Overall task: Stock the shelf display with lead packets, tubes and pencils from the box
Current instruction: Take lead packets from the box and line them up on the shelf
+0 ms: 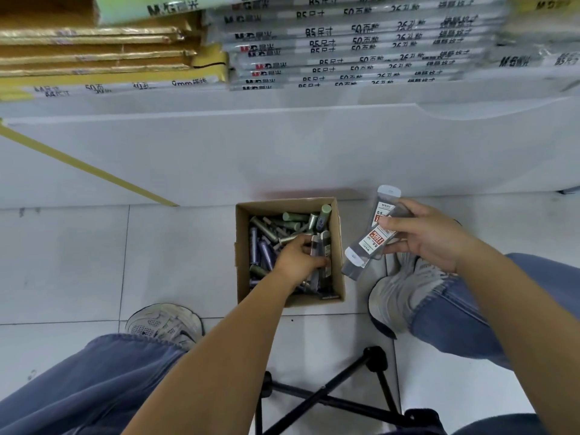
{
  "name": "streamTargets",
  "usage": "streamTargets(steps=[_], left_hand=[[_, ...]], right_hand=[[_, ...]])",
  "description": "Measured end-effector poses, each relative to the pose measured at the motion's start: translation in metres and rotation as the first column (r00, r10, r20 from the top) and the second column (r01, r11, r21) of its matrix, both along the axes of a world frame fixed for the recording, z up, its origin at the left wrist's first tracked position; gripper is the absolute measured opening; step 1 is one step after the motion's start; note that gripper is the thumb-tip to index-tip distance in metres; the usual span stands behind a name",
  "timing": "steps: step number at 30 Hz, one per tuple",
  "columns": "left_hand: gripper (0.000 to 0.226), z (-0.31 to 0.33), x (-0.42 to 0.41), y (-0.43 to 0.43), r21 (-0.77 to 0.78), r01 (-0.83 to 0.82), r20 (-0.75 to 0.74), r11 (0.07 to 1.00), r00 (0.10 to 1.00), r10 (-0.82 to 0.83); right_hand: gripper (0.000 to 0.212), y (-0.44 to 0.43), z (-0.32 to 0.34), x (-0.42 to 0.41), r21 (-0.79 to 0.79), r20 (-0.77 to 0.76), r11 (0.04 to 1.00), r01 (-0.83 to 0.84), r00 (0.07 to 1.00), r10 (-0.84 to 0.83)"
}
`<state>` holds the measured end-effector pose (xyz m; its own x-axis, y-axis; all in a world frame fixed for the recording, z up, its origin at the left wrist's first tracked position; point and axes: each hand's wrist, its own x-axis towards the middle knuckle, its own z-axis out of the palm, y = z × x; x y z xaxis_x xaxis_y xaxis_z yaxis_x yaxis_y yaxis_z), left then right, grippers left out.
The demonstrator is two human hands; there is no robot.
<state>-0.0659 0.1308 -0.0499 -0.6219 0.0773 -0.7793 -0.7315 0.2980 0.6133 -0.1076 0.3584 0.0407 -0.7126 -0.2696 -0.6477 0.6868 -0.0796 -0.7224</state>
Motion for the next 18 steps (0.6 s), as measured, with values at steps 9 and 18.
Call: streamTargets(steps=[9, 18], left_hand=[[0.037, 0.014, -0.005, -0.033, 0.178, -0.075, 0.049, 0.981, 0.996, 0.068], [0.043, 0.017, 0.005, -0.052, 0.225, -0.088, 0.135, 0.97, 0.989, 0.059]], right_hand=[[0.035, 0.004, 0.001, -0.004, -0.003, -0.005, 0.999, 0.043, 0.999, -0.043], [0.042, 0.001, 0.001, -0.002, 0.015, -0.005, 0.999, 0.046, 0.999, -0.046]])
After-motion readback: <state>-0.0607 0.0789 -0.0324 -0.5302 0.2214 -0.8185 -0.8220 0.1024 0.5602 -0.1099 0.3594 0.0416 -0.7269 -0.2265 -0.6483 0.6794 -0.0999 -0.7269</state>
